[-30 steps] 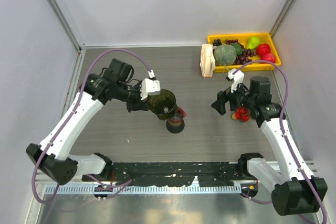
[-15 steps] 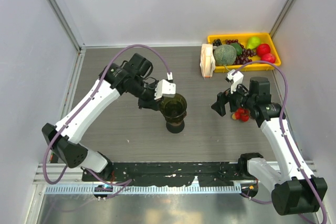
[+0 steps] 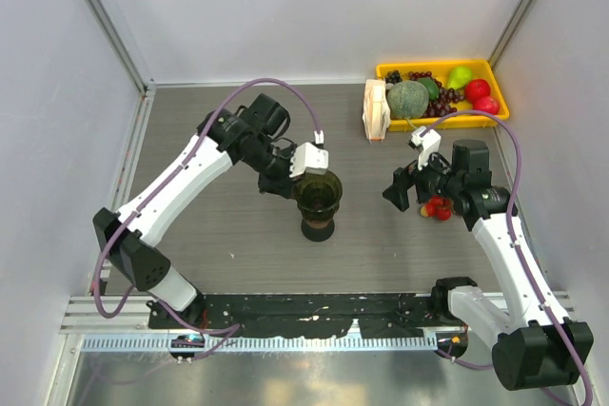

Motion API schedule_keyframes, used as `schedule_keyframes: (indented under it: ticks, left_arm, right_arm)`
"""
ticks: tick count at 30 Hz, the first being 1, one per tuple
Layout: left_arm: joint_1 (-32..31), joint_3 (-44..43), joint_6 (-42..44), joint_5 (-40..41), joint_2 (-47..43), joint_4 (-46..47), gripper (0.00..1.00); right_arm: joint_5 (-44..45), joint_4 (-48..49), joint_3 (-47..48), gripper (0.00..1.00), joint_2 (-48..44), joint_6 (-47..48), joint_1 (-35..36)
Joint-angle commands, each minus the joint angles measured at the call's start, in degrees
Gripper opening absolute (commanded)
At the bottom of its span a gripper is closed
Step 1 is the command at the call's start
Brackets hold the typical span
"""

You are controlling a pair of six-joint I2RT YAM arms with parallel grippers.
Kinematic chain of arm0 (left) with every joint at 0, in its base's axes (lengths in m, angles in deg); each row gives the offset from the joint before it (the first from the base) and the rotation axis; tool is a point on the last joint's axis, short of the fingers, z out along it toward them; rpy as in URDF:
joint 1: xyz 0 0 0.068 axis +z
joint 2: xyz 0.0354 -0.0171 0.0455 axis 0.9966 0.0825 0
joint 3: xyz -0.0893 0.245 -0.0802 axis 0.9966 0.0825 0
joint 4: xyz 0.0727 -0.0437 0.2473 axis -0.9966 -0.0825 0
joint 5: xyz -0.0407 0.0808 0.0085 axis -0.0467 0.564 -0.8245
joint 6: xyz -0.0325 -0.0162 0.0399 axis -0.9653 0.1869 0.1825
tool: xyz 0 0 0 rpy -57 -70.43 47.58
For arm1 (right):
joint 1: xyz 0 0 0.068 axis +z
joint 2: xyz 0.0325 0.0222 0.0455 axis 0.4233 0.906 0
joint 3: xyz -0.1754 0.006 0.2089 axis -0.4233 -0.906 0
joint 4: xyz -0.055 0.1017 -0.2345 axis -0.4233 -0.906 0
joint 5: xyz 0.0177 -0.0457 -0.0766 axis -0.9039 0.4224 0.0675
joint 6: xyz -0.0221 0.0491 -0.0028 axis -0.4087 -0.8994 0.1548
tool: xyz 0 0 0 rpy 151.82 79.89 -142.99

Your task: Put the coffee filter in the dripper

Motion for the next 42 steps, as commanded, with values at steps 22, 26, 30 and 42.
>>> schedule_keyframes:
  ticks: [22,26,30,42]
  left_arm:
    - [-0.35,-3.53,-0.8,-1.38,5.54,2.37,0.1]
    - [-0.35,-4.23,-0.8,-1.11,5.8,1.85,0.11]
    - [-0.43,-3.71,-0.46,-1.37,5.8,1.75,0.14]
    - [-0.35,-2.21,0.6,-1.9,4.92,0.61,0.14]
  right_arm:
    - [-2.1,0.44,0.83,0.95,-0.45,0.61,0.03]
    - [-2.19,0.44,0.83,0.95,-0.45,0.7,-0.06]
    - [-2.19,0.52,0.83,0.95,-0.45,0.61,-0.06]
    - [-2.1,0.52,0.83,0.95,-0.37,0.61,-0.14]
